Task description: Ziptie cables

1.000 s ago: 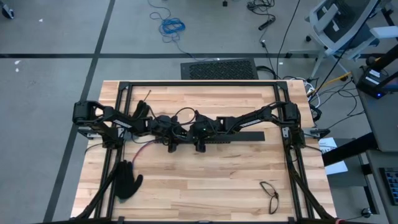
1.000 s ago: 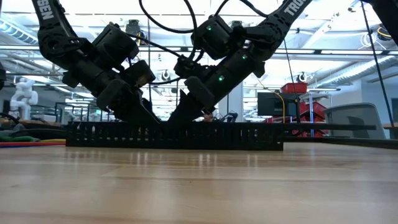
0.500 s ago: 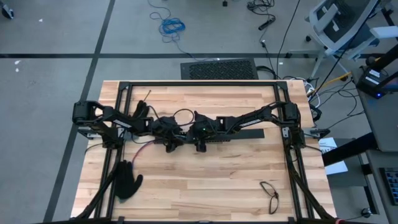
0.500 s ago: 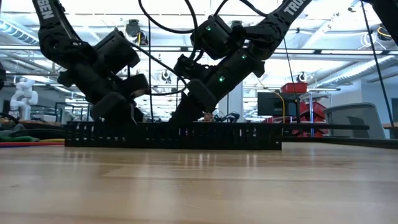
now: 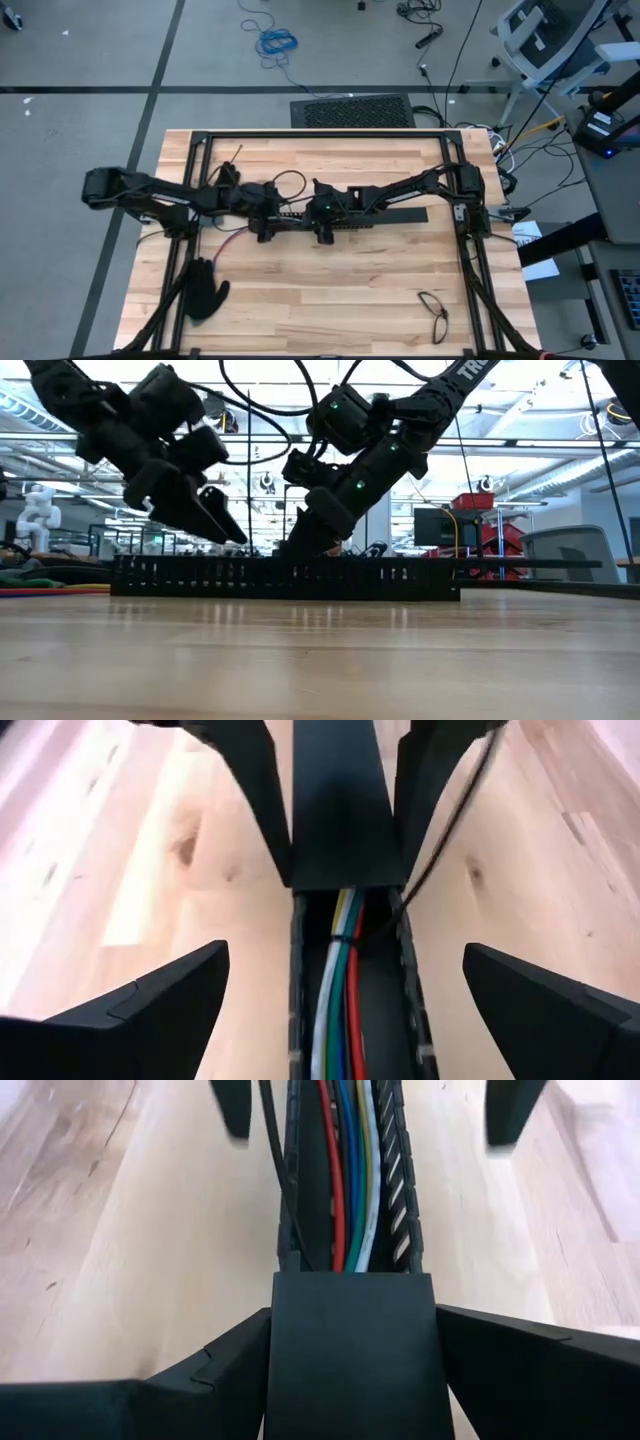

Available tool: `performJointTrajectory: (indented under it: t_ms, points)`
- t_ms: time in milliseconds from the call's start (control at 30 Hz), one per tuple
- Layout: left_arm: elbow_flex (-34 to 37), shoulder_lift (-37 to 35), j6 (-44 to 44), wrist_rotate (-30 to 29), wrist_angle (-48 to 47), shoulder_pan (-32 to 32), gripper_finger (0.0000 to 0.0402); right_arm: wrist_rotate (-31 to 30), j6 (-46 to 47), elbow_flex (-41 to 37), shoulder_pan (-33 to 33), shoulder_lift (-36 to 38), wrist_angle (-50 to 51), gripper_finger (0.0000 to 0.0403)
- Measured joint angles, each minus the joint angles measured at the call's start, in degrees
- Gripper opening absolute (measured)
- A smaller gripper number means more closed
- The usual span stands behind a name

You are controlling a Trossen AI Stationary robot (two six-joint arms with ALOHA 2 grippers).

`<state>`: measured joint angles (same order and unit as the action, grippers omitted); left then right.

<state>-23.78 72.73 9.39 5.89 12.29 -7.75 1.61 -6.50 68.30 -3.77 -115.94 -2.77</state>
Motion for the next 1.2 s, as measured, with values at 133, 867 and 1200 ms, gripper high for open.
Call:
performJointTrajectory:
  t_ms: [133,867,1200]
  points:
    - [0.0,-4.4,0.0,-1.7,-5.2,0.0,0.0398,-0.1,0.0,0.0,0.0,0.1,2.4,0.0247]
    - [0.0,8.4,0.0,-2.7,13.9,0.0,0.0398,-0.2,2.8,-0.3,0.0,2.4,16.3,0.0247]
    - [-0.3,12.8,-7.1,0.9,15.7,0.0,0.0398,-0.2,2.8,-0.3,0.0,2.4,16.7,0.0247]
